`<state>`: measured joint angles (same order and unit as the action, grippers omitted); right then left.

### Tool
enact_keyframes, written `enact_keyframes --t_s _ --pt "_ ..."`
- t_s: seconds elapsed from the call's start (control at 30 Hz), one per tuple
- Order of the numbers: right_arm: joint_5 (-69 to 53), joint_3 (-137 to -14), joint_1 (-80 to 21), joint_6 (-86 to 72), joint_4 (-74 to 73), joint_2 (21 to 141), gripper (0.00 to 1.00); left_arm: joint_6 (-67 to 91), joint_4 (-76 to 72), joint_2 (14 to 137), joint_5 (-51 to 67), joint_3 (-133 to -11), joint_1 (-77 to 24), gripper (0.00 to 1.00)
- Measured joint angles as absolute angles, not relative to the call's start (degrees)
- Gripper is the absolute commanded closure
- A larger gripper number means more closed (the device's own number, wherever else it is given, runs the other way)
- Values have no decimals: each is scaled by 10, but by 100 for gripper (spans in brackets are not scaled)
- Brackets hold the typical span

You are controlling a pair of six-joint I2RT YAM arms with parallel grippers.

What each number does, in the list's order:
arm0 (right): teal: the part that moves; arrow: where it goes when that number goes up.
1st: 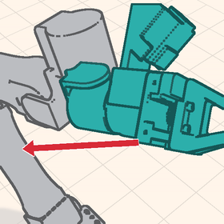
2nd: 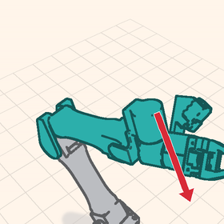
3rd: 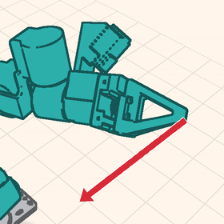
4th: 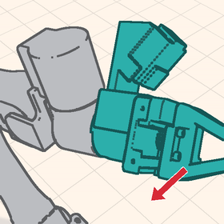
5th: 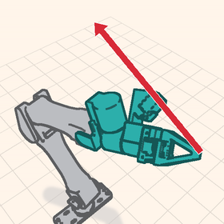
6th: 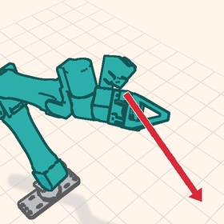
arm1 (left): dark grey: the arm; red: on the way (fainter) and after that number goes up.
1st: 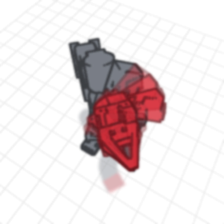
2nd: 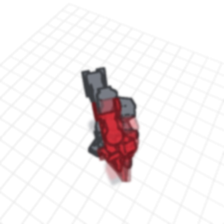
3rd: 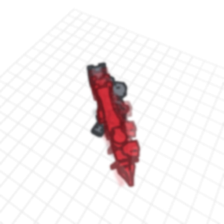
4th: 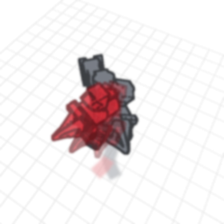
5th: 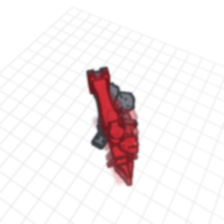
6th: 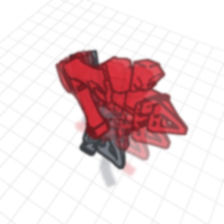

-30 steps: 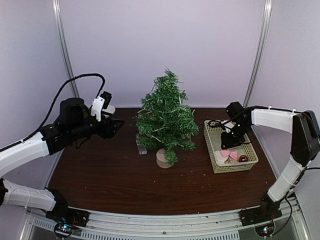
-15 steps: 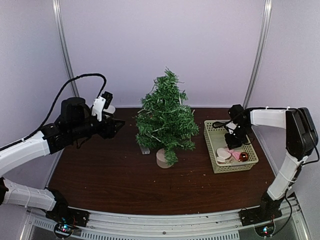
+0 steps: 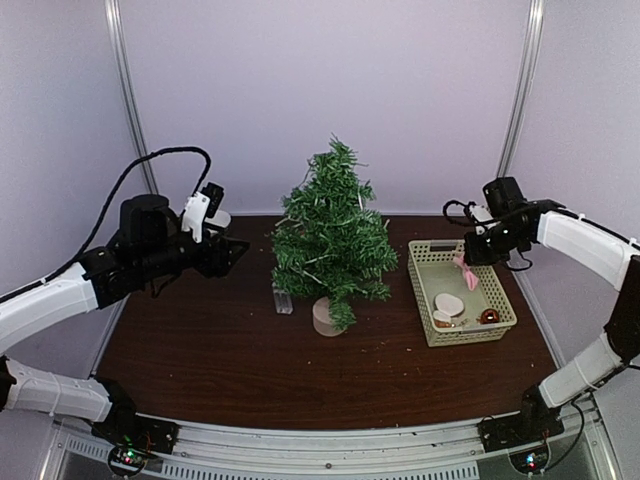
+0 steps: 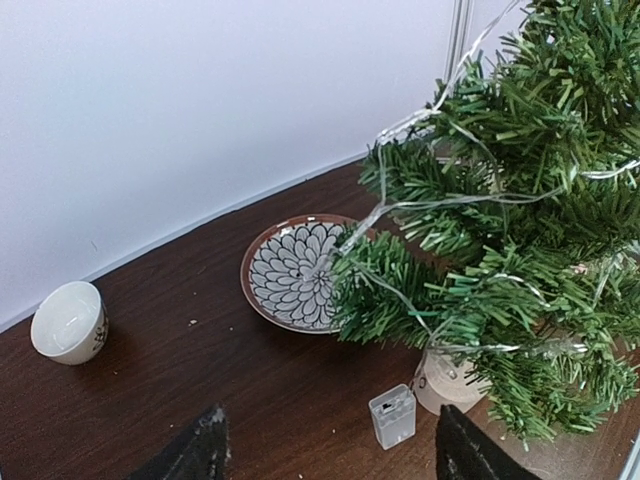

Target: Decorate the small christmas tree

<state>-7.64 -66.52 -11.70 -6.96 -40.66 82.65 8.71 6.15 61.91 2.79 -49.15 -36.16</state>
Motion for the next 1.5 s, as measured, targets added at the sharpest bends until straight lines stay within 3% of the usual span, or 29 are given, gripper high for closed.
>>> enact_keyframes --t_s 0.1,0.43,0.63,0.77,0.9,1.0,1.27,1.5 --pt "-100 -668 -117 -83 -405 802 100 83 62 610 33 -491 -362 34" --pt "-286 -658 -120 -150 -346 669 100 29 10 501 85 -457 -374 36" --pt "-366 -663 -164 -199 -328 627 100 -64 19 500 104 -472 -471 40" --pt "-354 -640 -221 -286 -271 583 100 -113 -11 537 42 -477 -591 36" --pt "-312 -609 -325 -375 -191 546 100 -163 -103 605 -43 -475 -702 21" --pt "-275 -608 -393 -412 -150 548 100 -215 -175 675 -97 -477 -765 19" --pt "-199 -608 -523 -463 -71 572 100 -345 -333 825 -191 -508 -841 31" --pt "-157 -608 -578 -485 -13 608 100 -425 -441 860 -255 -534 -848 43"
